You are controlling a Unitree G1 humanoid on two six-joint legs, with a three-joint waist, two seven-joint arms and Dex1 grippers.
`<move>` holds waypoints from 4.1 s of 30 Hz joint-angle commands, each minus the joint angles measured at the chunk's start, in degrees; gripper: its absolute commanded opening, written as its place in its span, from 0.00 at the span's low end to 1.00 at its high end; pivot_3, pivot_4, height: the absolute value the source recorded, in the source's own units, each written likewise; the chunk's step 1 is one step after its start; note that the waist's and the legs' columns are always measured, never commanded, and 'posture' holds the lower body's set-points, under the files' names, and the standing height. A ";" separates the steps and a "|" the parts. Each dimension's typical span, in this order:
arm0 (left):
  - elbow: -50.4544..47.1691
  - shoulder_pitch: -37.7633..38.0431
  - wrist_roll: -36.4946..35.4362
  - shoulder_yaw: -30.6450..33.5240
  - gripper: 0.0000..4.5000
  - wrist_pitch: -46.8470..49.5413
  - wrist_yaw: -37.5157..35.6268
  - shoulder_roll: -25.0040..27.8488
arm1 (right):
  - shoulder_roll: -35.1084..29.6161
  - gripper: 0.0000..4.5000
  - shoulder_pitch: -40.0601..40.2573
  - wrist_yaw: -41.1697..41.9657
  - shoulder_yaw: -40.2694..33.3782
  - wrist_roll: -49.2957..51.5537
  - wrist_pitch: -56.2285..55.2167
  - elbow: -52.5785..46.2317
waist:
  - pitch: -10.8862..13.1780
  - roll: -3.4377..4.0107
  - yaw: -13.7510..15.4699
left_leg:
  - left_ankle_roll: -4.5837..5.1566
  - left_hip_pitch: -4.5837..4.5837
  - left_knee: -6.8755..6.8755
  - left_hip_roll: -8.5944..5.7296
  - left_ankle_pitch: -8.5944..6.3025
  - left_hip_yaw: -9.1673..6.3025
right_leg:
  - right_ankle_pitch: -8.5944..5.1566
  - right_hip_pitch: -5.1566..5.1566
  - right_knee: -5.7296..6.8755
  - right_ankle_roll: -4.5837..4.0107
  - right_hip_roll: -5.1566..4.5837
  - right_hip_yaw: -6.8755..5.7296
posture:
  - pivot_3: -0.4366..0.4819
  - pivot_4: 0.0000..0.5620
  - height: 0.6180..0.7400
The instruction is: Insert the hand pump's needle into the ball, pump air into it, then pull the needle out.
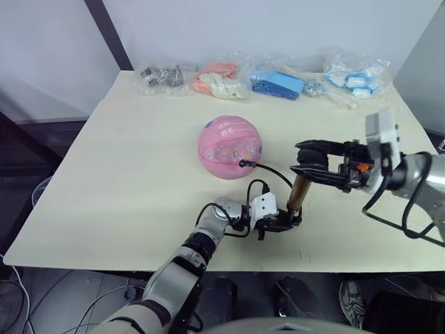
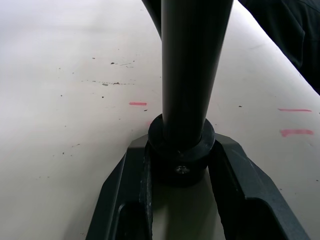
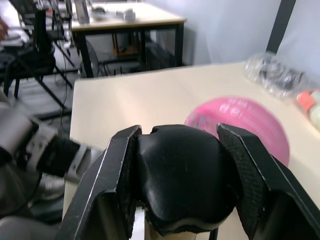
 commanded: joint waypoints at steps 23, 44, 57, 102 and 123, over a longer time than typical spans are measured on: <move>3.57 1.40 3.01 -2.11 0.25 2.18 0.65 0.75 | 5.59 0.43 6.42 3.56 5.77 -9.99 -8.98 2.76 | 0.01 -0.02 -0.36 | 0.00 0.50 -0.12 0.02 -0.01 0.07 | -0.09 0.43 -0.06 0.14 0.02 0.09 | 0.48 0.27 1.00; 4.58 1.05 3.23 -2.21 0.25 1.36 0.24 0.71 | -7.51 0.43 -17.85 -2.78 -12.06 18.27 13.97 4.31 | 0.15 0.06 -0.08 | 0.01 0.24 -0.12 0.01 -0.01 -0.01 | -0.01 0.28 -0.14 0.00 -0.06 0.00 | 0.48 0.27 1.00; 5.24 0.80 3.27 -2.10 0.25 0.94 0.51 0.62 | -2.00 0.43 -0.41 1.20 1.88 1.02 2.48 -0.78 | 0.07 0.03 -0.16 | 0.01 0.38 -0.11 0.01 -0.01 0.04 | -0.11 0.38 -0.13 0.18 -0.05 0.01 | 0.48 0.27 1.00; 4.02 1.72 3.28 -2.10 0.25 1.38 0.39 0.64 | -6.65 0.43 -17.13 -1.37 -10.68 13.49 12.79 3.50 | 0.10 0.04 -0.03 | 0.01 0.28 -0.18 0.01 -0.01 -0.03 | -0.01 0.34 -0.24 0.01 -0.07 -0.03 | 0.48 0.27 1.00; 4.21 1.69 3.40 -2.12 0.25 1.09 0.28 1.07 | 2.61 0.43 5.13 0.32 6.83 -7.33 -2.78 1.68 | 0.00 -0.05 -0.20 | 0.01 0.44 -0.19 0.03 -0.01 0.01 | -0.09 0.45 -0.23 0.15 -0.02 -0.01 | 0.48 0.27 1.00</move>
